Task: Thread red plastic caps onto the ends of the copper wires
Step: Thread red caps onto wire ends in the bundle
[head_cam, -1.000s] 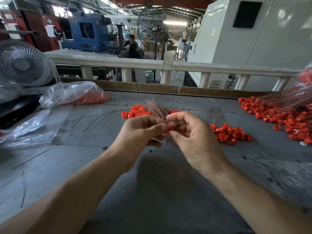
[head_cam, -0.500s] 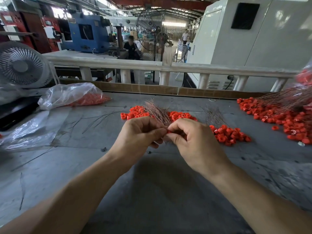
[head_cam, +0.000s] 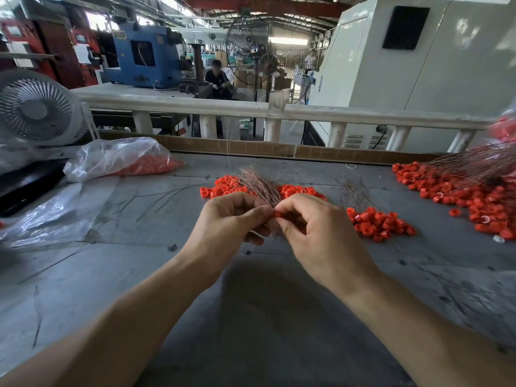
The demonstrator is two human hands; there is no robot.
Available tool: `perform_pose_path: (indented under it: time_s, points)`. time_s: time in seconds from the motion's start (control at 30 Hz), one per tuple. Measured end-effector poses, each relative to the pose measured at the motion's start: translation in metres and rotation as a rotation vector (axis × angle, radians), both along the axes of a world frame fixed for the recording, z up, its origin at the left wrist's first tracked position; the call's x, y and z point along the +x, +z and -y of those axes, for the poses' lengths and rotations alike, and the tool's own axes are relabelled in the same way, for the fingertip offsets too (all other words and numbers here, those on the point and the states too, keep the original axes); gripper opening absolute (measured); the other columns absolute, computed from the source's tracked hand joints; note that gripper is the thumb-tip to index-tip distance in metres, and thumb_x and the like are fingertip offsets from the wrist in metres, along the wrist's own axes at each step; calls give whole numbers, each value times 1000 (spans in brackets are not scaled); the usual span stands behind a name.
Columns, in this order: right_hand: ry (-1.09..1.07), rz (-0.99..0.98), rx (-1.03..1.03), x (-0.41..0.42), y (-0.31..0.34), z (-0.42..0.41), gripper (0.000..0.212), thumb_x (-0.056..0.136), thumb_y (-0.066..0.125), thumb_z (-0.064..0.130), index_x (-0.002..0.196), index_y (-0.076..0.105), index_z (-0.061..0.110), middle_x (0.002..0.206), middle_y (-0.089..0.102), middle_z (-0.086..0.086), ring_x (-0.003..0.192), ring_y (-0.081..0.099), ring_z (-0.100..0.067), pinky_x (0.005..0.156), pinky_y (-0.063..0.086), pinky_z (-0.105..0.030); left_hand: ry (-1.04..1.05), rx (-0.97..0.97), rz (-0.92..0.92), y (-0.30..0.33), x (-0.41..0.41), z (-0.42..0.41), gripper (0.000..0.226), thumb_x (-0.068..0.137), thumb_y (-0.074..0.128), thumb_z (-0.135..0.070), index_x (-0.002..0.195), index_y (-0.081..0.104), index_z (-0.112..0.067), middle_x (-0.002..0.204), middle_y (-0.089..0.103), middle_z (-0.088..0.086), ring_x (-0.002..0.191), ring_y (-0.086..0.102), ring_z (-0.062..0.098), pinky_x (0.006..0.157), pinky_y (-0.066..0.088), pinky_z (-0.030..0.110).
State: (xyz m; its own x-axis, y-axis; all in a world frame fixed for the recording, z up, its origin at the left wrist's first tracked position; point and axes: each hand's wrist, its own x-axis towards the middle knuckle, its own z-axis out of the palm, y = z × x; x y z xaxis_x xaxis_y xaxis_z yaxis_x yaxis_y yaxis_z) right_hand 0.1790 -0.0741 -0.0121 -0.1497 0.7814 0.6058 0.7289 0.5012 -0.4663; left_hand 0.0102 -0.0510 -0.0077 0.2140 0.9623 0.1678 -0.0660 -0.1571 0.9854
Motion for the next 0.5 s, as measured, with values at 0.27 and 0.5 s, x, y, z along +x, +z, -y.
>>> perform_pose_path:
  time_s: [0.27, 0.5]
  points:
    - [-20, 19, 62, -1, 4, 4, 6, 92, 72, 21, 98, 71, 21, 92, 61, 13, 84, 59, -4, 71, 50, -18, -6, -57, 44, 0, 0, 0, 9, 92, 67, -9, 88, 69, -2, 80, 72, 13, 74, 67, 22, 69, 57, 33]
    - [-17, 26, 51, 2, 3, 3, 5, 92, 73, 17, 96, 72, 19, 88, 62, 12, 80, 57, -1, 72, 41, -9, 37, -117, 159, 1, -2, -4, 11, 93, 66, -10, 94, 67, 1, 88, 72, 17, 77, 67, 25, 66, 56, 32]
